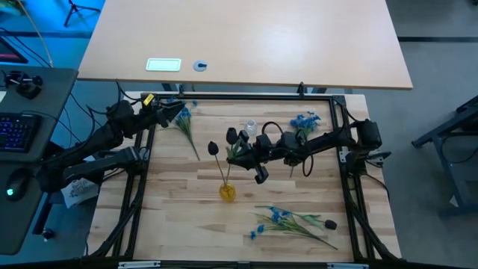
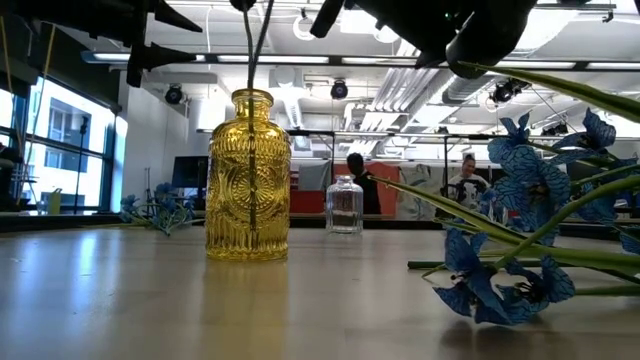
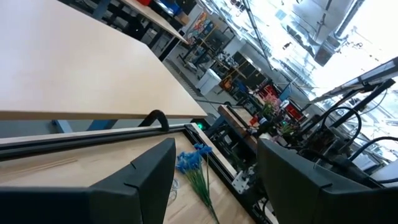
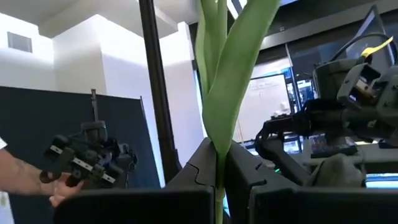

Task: Sort flowers into vase by color
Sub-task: Put the top black flower into the yellow vase

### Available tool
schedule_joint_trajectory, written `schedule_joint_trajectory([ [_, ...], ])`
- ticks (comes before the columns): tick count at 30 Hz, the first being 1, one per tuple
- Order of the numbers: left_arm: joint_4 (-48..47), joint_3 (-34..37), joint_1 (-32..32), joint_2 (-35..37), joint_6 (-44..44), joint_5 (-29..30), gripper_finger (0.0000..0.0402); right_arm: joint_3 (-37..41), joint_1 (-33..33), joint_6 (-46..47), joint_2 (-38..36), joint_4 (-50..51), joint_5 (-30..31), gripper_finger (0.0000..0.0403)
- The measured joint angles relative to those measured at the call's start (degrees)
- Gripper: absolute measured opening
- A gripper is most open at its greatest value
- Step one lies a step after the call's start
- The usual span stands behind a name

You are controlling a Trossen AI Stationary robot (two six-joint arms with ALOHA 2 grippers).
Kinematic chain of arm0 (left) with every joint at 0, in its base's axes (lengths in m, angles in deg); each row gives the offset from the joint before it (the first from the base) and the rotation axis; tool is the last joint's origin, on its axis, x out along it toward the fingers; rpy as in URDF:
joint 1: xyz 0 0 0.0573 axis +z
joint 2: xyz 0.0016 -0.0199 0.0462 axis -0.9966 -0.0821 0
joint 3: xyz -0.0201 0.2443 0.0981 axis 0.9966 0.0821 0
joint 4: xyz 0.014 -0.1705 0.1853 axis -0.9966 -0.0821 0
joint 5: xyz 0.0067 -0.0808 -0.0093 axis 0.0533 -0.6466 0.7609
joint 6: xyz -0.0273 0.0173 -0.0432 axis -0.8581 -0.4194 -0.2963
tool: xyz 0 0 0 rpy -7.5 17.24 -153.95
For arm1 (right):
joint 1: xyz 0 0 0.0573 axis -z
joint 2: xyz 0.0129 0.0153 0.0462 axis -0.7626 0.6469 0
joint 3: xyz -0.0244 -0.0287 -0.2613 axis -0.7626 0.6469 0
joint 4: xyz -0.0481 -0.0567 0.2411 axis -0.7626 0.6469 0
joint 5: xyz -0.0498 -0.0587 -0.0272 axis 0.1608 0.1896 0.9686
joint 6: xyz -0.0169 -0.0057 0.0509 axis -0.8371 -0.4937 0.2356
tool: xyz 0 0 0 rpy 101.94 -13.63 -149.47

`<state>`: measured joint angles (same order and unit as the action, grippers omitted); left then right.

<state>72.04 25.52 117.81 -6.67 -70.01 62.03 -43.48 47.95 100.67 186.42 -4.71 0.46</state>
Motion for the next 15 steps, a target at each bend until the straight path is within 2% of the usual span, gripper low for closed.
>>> schedule_joint_trajectory([
  [4, -0.1, 0.0, 0.0, 0.0, 0.0, 0.0, 0.0213, 0.0, 0.0, 0.0, 0.0, 2.8, -2.0, 0.0],
  [13, -2.9, 0.0, 0.0, 0.0, 0.0, -0.2, 0.0213, 0.0, 0.0, -2.2, 0.0, 5.6, -2.0, 0.0006],
  [15, -3.6, 0.0, 0.0, 0.0, 0.0, -0.2, 0.0213, 0.0, 0.3, 0.7, 0.0, 6.0, -1.9, 0.0015],
])
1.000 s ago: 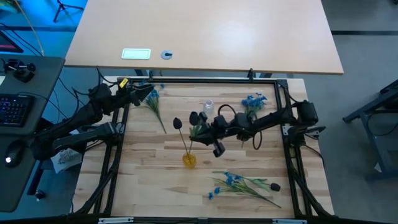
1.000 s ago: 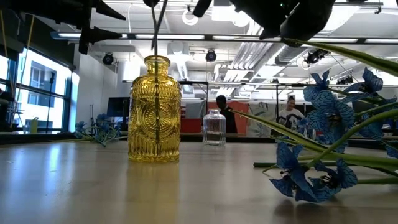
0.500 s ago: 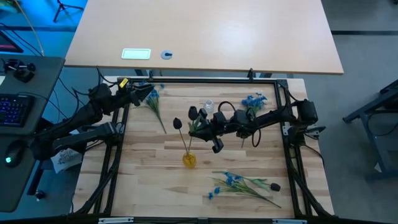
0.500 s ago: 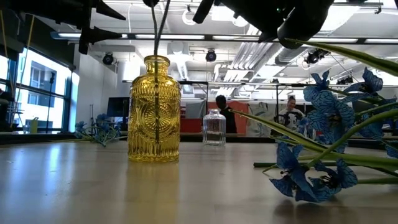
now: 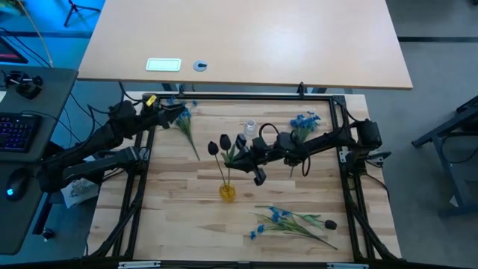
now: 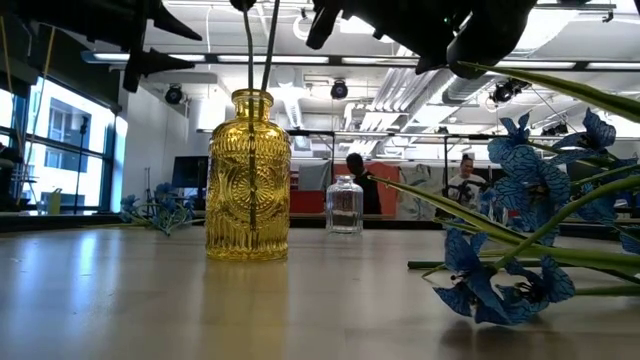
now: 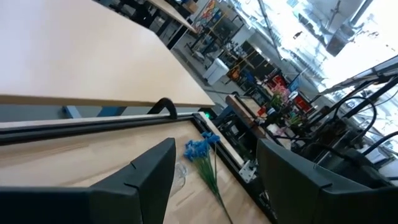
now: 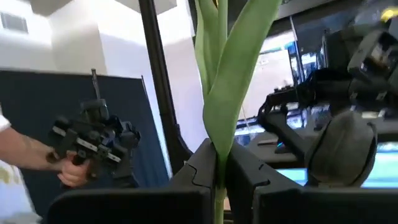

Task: Sort flowers into vase by color
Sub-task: Put the top black flower into the yellow vase, then put the black flower into the yellow vase

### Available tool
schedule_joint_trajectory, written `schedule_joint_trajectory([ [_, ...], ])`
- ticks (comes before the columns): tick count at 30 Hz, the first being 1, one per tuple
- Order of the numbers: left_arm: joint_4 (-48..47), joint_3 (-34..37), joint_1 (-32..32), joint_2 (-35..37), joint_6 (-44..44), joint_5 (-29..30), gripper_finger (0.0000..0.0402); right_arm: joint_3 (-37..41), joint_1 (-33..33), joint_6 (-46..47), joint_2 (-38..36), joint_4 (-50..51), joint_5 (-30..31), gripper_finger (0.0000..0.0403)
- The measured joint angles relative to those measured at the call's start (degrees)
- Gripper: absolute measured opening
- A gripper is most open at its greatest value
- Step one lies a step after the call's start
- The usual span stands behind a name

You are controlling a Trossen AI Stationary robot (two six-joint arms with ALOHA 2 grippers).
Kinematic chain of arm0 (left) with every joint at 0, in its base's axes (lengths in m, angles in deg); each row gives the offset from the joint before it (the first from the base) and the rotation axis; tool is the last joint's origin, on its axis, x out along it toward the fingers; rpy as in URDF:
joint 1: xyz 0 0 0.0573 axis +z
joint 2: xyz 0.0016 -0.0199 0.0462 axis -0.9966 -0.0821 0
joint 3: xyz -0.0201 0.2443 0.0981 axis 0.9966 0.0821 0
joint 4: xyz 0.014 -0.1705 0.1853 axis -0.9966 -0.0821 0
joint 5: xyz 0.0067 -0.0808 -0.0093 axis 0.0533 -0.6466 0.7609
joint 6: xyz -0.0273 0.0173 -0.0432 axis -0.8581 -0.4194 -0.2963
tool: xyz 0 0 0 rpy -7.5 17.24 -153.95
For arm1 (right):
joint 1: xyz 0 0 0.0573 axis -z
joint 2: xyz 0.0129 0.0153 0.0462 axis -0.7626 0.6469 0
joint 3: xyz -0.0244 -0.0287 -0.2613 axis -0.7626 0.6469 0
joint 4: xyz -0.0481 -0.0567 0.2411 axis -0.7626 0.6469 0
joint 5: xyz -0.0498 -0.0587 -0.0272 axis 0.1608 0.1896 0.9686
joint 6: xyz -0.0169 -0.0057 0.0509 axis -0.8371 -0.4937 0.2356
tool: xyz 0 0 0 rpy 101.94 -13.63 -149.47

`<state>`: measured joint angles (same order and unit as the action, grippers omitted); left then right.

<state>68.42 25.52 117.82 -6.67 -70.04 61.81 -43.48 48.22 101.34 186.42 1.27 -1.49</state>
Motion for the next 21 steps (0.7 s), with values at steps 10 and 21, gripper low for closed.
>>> schedule_joint_trajectory([
  [10, -1.1, 0.0, 0.0, 0.0, -0.9, -1.6, 0.0213, 0.0, 1.0, 4.6, -5.5, 16.6, -0.5, 0.0153],
  [21, -1.2, 0.0, 0.0, 0.0, -1.0, -4.1, 0.0213, 0.0, 1.1, -7.3, -21.1, 51.4, -1.5, 0.0272],
])
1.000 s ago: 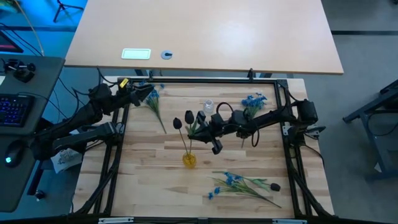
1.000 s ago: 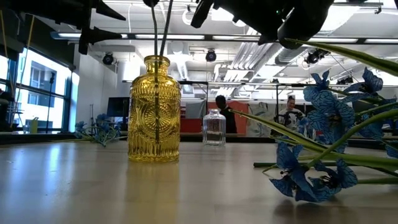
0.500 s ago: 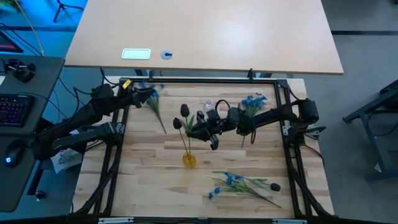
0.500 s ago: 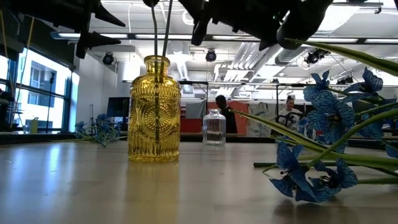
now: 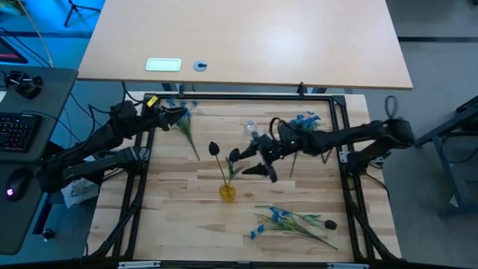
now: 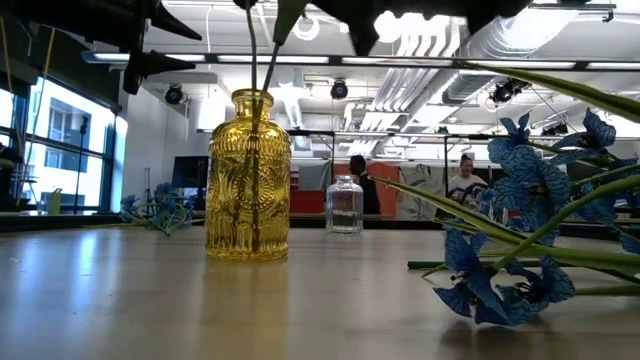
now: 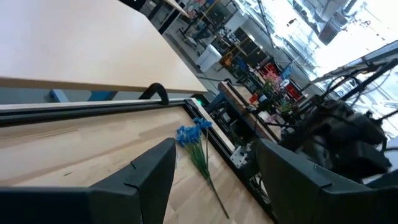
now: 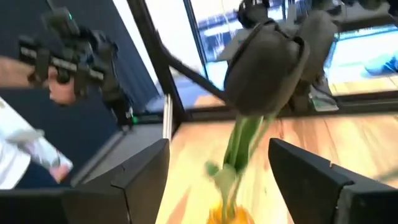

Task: Sort flowers into vase by color
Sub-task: Put the black flower into the yellow vase

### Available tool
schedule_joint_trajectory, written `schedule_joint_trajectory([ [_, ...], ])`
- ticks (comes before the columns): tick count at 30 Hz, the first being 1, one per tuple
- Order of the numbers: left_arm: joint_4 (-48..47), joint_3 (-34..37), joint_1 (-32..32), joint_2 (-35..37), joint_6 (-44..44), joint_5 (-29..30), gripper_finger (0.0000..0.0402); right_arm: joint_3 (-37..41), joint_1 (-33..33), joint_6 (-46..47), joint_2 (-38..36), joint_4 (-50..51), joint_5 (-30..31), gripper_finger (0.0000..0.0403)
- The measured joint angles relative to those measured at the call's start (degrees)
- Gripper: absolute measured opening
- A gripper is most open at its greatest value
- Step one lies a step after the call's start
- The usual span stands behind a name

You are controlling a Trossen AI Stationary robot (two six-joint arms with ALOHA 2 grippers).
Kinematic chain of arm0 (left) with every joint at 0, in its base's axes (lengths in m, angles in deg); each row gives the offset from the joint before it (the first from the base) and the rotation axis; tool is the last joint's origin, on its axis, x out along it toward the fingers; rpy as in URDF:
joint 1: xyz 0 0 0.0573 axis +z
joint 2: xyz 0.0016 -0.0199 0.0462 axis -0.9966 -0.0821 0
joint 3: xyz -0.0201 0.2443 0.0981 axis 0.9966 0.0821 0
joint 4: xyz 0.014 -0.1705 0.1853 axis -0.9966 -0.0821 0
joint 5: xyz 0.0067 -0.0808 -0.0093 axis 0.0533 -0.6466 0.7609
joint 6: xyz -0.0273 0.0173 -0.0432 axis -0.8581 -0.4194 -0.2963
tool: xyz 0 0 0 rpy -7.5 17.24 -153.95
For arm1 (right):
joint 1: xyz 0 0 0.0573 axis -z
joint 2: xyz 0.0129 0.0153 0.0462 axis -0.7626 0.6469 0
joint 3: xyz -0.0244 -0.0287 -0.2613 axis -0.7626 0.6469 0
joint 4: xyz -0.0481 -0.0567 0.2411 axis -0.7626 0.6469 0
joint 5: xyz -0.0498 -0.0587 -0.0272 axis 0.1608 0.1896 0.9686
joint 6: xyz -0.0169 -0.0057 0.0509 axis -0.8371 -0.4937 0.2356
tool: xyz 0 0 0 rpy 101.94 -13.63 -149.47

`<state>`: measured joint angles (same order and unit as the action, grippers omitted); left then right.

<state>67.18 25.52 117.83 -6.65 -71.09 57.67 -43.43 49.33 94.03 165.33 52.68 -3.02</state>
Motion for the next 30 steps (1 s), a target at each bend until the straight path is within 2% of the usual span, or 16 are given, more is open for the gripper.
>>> schedule_joint_trajectory([
  [8, -1.0, 0.0, 0.0, 0.0, 1.6, -0.3, 0.0213, 0.0, 0.0, -0.6, -13.8, 22.9, -0.3, 0.0268],
  [13, -1.6, 0.0, 0.0, 0.0, 1.6, -0.3, 0.0213, 0.0, -2.0, 6.7, -17.7, 36.4, -0.5, 0.026],
  [19, -1.6, 0.0, 0.0, 0.0, 1.6, -0.3, 0.0213, 0.0, -8.2, 19.7, -15.6, 54.9, -3.9, 0.0259],
  [24, -1.5, 0.0, 0.0, 0.0, 1.6, -0.3, 0.0213, 0.0, -15.2, 24.5, -12.0, 68.8, -5.8, 0.0259],
  [30, -1.5, 0.0, 0.0, 0.0, 1.6, -0.3, 0.0213, 0.0, -23.1, 26.2, -5.2, 69.2, -3.5, 0.0259],
])
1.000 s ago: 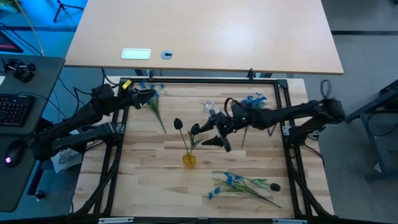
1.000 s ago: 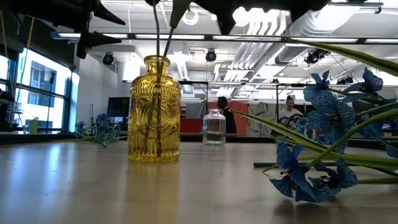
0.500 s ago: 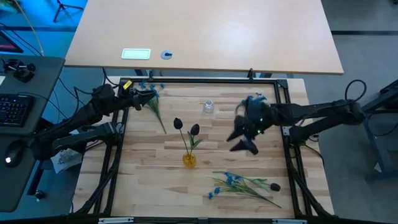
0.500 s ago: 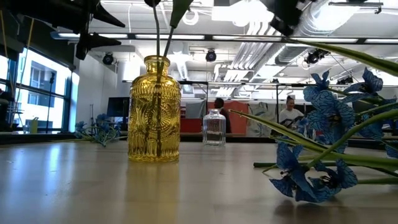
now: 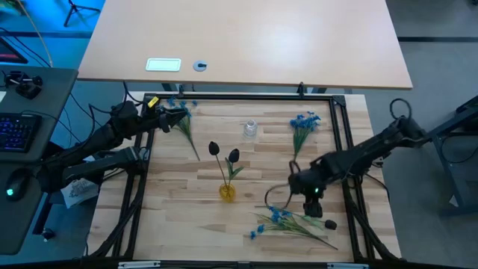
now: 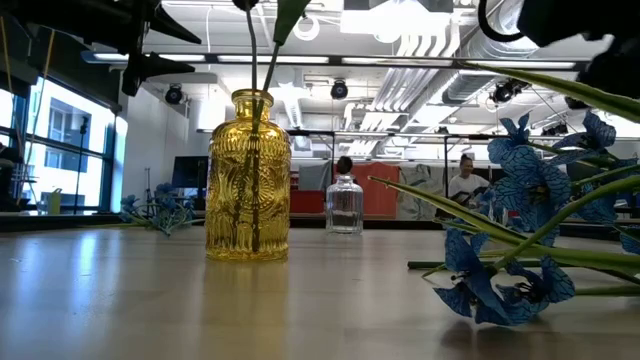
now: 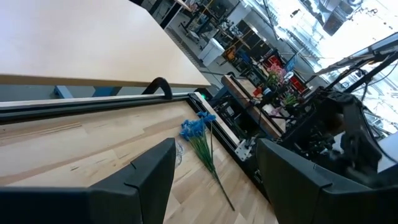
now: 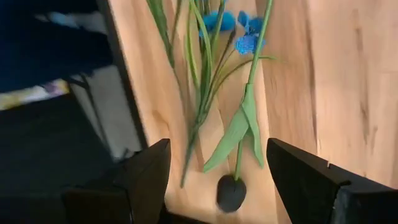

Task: Sort flowers into vase by color
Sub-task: Put the black flower into the yellow vase

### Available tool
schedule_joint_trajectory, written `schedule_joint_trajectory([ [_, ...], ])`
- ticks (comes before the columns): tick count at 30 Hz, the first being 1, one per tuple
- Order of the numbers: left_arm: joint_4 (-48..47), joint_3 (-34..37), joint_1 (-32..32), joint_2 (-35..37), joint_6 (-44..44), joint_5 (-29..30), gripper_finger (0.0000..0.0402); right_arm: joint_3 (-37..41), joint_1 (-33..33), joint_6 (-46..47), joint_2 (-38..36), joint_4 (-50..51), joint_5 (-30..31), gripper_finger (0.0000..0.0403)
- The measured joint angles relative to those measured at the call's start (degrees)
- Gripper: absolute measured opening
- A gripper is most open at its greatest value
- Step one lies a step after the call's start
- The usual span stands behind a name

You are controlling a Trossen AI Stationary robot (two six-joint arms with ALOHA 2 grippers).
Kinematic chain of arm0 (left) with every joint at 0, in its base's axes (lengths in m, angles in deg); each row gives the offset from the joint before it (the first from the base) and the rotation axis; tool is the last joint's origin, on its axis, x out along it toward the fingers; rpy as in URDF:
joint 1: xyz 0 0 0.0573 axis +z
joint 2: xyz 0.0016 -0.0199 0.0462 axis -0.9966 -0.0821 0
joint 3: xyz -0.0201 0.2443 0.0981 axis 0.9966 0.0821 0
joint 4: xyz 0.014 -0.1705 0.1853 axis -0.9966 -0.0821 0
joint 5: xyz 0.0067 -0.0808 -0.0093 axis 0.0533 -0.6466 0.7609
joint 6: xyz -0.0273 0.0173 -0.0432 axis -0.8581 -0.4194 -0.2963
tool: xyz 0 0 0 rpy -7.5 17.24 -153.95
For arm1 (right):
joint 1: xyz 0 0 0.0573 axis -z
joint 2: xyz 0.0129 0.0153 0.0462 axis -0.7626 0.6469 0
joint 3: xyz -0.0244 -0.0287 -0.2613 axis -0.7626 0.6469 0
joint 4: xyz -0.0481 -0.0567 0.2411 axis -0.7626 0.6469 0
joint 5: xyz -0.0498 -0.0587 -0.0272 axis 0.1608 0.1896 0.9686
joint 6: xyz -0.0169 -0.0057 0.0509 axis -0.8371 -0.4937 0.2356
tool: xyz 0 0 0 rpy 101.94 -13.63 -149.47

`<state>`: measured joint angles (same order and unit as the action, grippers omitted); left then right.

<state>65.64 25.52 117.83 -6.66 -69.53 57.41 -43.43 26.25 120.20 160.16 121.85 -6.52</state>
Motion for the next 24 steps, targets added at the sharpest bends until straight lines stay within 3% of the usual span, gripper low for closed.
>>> schedule_joint_trajectory([
  [7, 0.0, 0.0, 0.0, 0.0, 0.8, 0.0, 0.0213, 0.0, -4.9, 0.0, 10.1, -0.8, 8.6, 0.0259],
  [13, 0.0, 0.0, 0.0, 0.0, 1.5, 0.0, 0.0213, 0.0, -7.6, 0.7, 17.1, -2.6, 8.4, 0.0259],
  [19, 0.0, 0.0, 0.0, 0.0, 2.0, 0.0, 0.0213, 0.0, -9.6, 1.8, 20.1, -8.1, 9.2, 0.0259],
  [24, 0.0, 0.0, 0.0, 0.0, 2.6, 0.0, 0.0213, 0.1, -10.8, 6.0, 21.0, -9.0, 13.8, 0.025],
])
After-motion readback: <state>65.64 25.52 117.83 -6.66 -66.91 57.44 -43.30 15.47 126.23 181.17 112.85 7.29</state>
